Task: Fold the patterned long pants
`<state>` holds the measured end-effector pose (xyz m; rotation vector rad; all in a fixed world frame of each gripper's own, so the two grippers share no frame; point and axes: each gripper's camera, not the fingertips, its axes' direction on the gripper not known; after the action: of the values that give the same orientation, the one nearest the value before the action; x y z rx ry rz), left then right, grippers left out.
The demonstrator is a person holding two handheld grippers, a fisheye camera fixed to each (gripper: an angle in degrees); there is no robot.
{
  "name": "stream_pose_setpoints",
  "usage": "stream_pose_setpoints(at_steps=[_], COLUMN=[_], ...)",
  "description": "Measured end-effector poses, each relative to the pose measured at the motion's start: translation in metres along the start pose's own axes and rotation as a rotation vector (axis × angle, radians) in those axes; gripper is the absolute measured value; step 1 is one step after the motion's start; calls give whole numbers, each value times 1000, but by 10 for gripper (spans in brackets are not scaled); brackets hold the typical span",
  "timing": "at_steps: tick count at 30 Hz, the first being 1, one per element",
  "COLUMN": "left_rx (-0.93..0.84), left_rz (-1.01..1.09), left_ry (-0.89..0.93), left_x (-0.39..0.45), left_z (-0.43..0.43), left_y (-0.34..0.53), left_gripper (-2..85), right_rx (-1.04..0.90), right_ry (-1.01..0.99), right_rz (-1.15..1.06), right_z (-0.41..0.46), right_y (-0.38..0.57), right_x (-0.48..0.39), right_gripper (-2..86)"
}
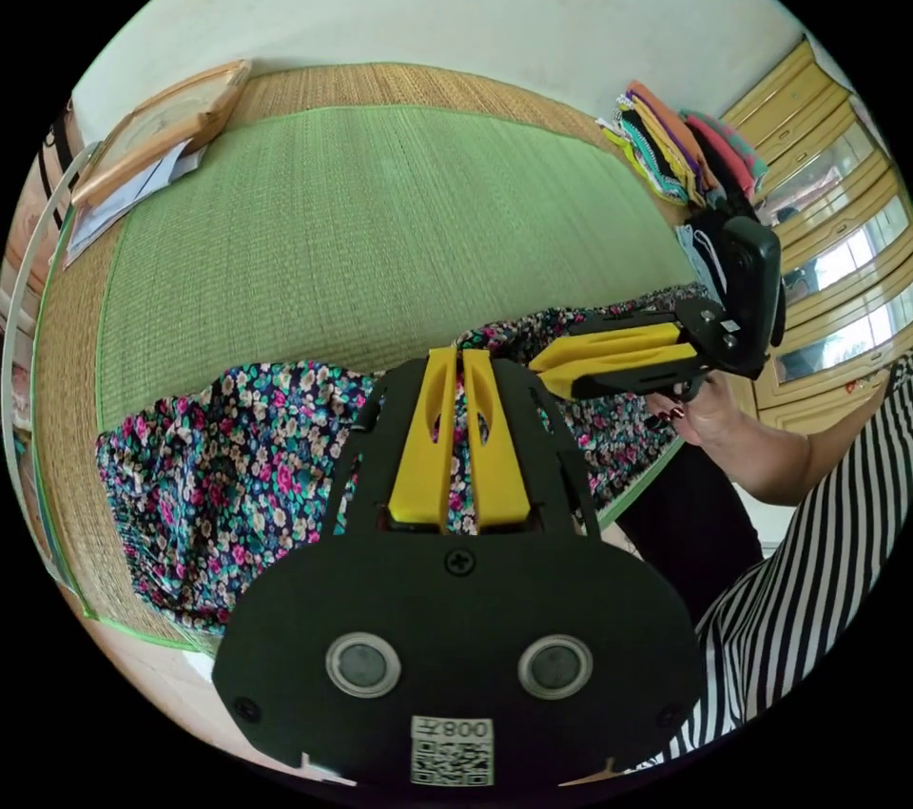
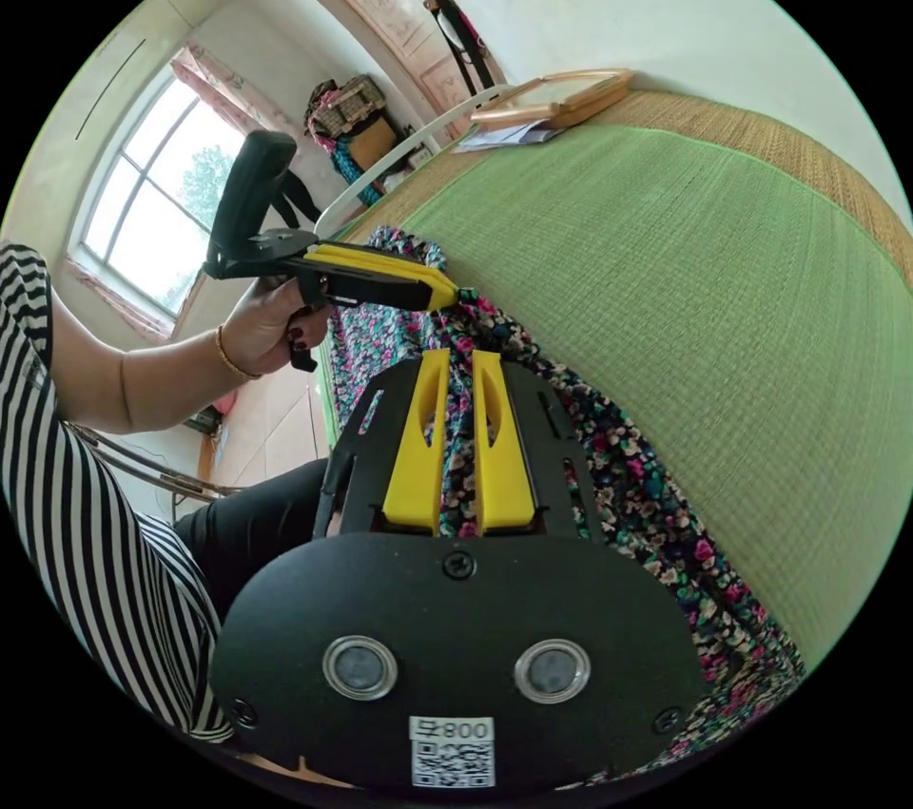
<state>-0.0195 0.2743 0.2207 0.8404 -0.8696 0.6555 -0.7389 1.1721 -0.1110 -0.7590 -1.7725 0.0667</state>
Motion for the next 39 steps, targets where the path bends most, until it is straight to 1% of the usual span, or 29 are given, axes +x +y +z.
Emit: stream_pose_setpoints(at_steps=[2, 6, 12, 15, 17, 21, 25, 30, 32, 35, 39], left_rx=[27, 60, 93, 109, 156, 195, 168, 141, 118, 86, 89], left_rz=[-20, -38, -34, -40, -63, -125, -188, -151, -109, -76, -91], left_ry=[28, 60, 94, 111, 119, 115, 106, 145, 150, 132, 121], left_x=[-14, -33, -57, -69, -80, -100, -120, -126, -124, -122, -125], left_z=[-5, -10, -15, -16, -22, -29, -26, -16, -8, 2, 7], left_y=[3, 7, 15, 21, 29, 44, 65, 75, 72, 68, 71], left_gripper=[12, 10, 9, 7, 5, 5, 11, 36, 53, 62, 62], right_rx=[22, -12, 5, 23, 44, 65, 35, 15, -23, -83, -199], right_ry=[-32, -90, -223, -339, -455, -553, -486, -356, -273, -215, -96], right_rz=[9, 27, 114, 158, 199, 229, 246, 225, 176, 91, 24], right_z=[-4, 7, 16, 23, 29, 34, 33, 19, 21, 37, 68], right_y=[-11, -31, -48, -55, -59, -64, -67, -62, -66, -79, -91], right_x=[14, 36, 76, 99, 118, 138, 152, 156, 147, 128, 112], right_gripper=[66, 76, 78, 71, 60, 43, 42, 65, 74, 76, 70])
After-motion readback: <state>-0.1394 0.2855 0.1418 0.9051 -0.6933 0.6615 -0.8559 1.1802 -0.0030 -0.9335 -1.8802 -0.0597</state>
